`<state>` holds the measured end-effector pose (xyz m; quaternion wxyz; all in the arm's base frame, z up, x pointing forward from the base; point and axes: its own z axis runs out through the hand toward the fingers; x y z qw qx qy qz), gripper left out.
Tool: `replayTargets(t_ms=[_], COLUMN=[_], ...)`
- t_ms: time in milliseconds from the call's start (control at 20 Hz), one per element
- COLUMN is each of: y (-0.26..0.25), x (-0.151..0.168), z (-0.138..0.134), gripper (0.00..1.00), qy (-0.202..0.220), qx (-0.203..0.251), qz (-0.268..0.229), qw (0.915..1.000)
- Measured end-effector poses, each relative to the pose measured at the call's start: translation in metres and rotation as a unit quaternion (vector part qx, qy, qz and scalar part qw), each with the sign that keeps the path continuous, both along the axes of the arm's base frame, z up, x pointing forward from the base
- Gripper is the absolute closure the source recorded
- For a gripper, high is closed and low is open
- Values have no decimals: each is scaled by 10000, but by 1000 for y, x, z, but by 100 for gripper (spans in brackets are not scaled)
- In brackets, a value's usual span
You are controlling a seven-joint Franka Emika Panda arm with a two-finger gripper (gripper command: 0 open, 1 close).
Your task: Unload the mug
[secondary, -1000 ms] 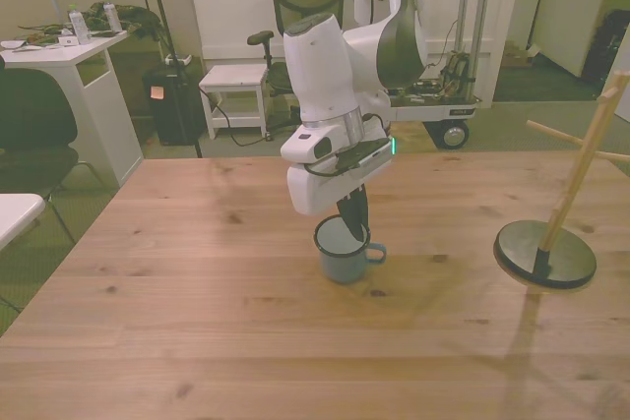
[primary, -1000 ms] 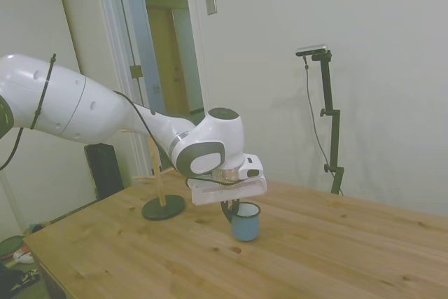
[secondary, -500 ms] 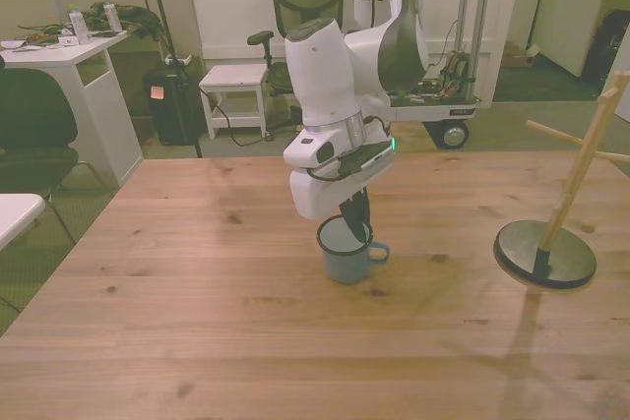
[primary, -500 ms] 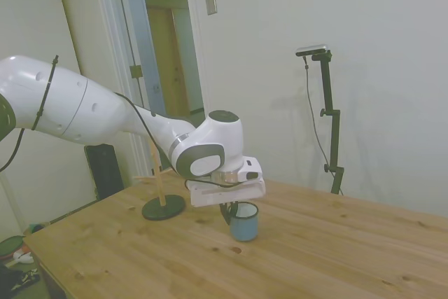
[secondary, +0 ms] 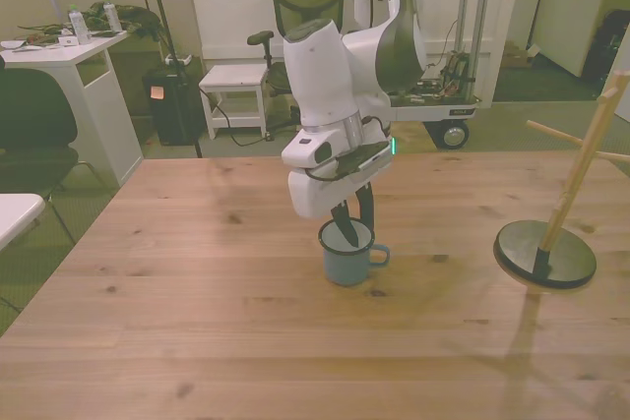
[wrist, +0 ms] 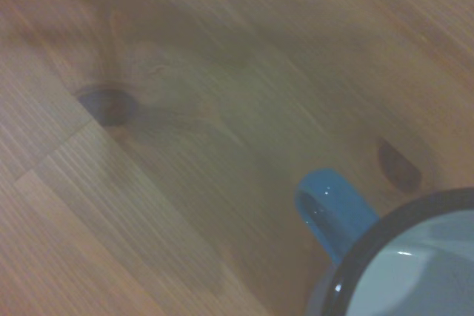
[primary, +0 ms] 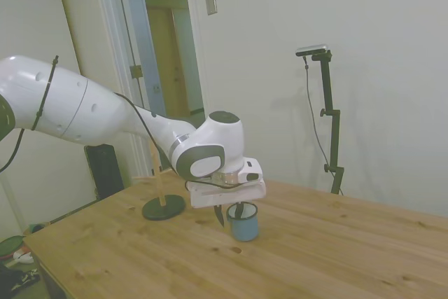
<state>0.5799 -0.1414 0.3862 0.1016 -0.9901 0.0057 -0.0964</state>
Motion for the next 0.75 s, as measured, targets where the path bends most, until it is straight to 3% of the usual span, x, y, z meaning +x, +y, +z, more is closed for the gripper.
replayTargets(t_ms=[200, 750], y=[-12, 8], x=[-4, -30], z=[22, 127], gripper=[0, 0], qy=[-152, -548], qx=[-22, 102], qz=[-97, -114], qw=[9998, 9984])
